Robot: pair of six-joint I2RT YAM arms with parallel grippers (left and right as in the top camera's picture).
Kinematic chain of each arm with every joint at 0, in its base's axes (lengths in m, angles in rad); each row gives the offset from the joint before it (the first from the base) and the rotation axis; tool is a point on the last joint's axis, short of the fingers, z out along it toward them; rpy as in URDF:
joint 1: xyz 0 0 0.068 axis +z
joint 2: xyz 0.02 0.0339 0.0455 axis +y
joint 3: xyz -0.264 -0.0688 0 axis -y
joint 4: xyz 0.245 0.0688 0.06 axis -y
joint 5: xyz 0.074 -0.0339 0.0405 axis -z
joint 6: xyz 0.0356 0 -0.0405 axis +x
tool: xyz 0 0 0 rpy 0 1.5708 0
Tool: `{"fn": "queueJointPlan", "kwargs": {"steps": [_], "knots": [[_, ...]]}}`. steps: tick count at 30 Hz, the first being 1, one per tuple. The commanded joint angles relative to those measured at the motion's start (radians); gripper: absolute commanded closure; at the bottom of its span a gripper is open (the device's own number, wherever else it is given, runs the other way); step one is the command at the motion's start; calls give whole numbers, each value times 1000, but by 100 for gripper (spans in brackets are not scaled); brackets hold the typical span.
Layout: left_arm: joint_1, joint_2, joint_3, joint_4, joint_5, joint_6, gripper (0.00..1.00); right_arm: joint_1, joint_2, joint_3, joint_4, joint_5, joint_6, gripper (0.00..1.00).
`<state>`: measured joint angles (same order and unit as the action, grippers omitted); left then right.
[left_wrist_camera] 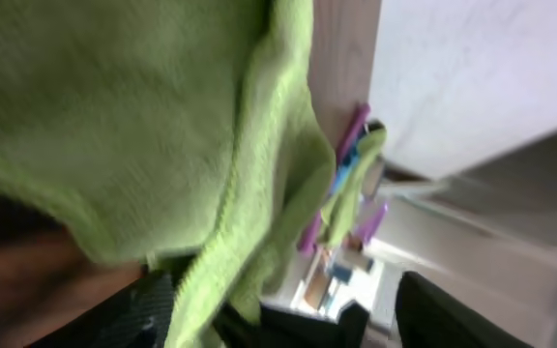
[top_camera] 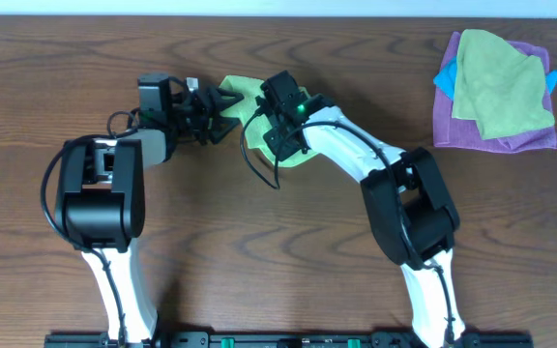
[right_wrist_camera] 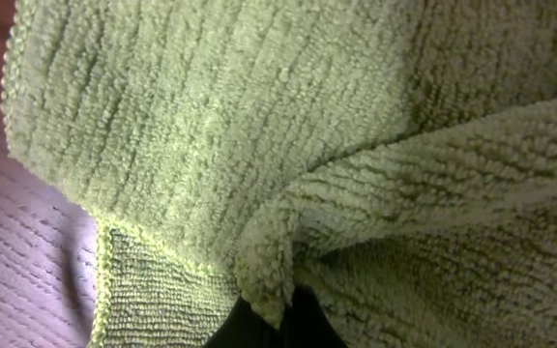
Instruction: Fold the cloth
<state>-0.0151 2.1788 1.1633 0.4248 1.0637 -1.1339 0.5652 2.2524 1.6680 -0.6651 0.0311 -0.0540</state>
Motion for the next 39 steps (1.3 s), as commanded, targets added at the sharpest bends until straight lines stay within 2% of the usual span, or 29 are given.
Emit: {"fn": "queueJointPlan", "kwargs": {"steps": [1,2,5,8,11,13,20,26,27,28,29,31,33,39], "knots": [[-13,24,-12,-4,191,41,11,23,27,-28,-5,-21,19,99],[-16,24,-12,-10,224,50,2,21,27,-26,-4,-11,30,99],[-25,24,-15,-52,269,102,5,15,27,-22,-3,-9,35,99],[-36,24,-16,-181,261,208,4,15,27,-20,-3,-8,35,99],[-43,24,-16,-310,223,328,5,15,27,-19,-4,-5,35,99],[-40,24,-16,-338,181,365,5,15,27,-19,-3,-5,35,99],[-23,24,-16,-318,50,460,5,0,23,-19,-12,-5,34,99],[-21,24,-14,-240,0,429,4,-23,17,-19,-26,-5,31,98],[-20,24,-14,-226,-19,427,5,-26,17,-19,-27,-5,31,96],[-19,24,-14,-213,-28,427,5,-28,17,-19,-29,-5,31,87],[-19,24,-14,-200,-28,427,5,-29,16,-19,-32,-5,31,65],[-17,24,-13,-180,-24,416,5,-29,15,-19,-43,-5,31,48],[-14,24,-7,-180,-6,400,5,-29,9,-18,-60,-5,31,42],[-3,24,-4,-182,30,389,5,-29,-37,-18,-76,-5,31,33]]}}
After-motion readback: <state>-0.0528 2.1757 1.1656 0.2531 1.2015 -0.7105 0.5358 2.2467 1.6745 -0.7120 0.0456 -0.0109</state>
